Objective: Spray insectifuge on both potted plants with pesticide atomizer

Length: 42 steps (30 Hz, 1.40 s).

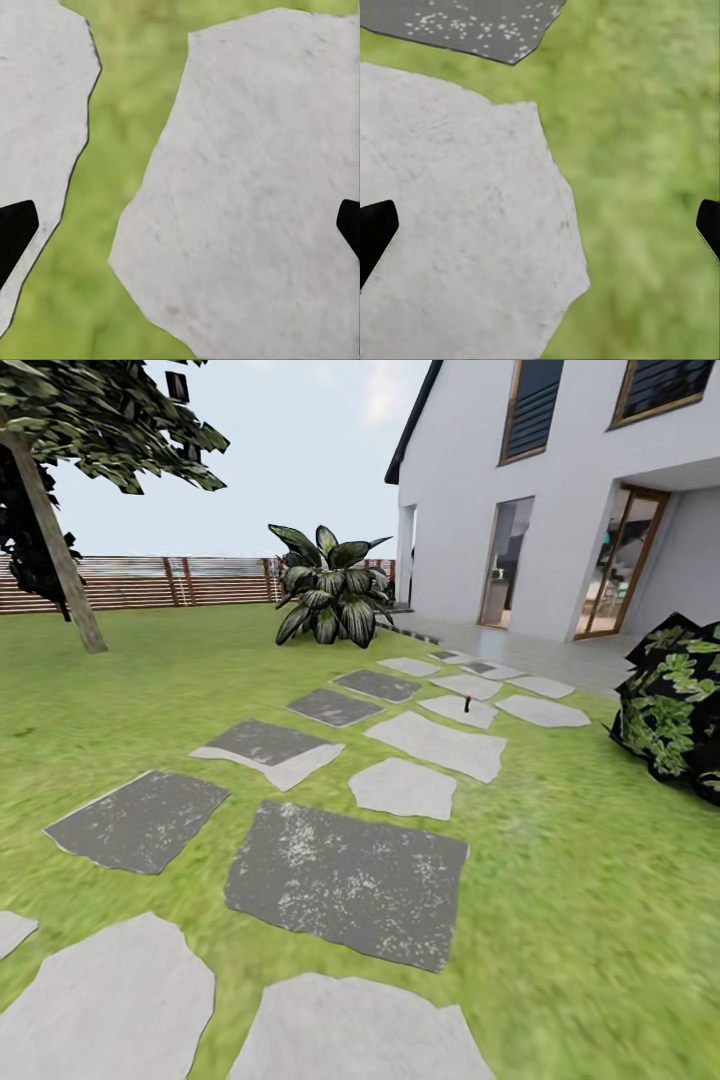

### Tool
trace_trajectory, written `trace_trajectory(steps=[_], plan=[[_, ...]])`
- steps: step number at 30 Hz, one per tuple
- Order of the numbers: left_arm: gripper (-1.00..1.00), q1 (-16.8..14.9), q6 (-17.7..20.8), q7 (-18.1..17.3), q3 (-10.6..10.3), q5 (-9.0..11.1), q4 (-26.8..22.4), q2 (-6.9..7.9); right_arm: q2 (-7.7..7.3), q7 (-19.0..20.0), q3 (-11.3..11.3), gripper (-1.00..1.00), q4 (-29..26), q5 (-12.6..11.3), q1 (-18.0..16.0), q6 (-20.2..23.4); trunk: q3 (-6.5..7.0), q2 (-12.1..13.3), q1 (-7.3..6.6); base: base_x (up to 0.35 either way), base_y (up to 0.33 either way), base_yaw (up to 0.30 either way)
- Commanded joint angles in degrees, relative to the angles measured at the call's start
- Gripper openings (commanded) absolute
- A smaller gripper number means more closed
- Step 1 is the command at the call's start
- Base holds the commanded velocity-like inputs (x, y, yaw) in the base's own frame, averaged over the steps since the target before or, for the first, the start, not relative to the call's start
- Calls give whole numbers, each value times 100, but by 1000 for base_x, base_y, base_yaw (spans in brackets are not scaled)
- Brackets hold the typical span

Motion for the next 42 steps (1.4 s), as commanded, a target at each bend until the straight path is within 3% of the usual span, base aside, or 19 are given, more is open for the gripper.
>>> trace_trajectory(steps=[1,42], plan=[[100,-3,-20,16,-2,-5,4,0,0,3,-3,100,4,2,-3,-19,-5,-2,3,338,0,0],[100,-3,-21,16,-6,-4,4,0,0,21,4,100,20,16,-3,-5,-5,-2,3,338,0,0]])
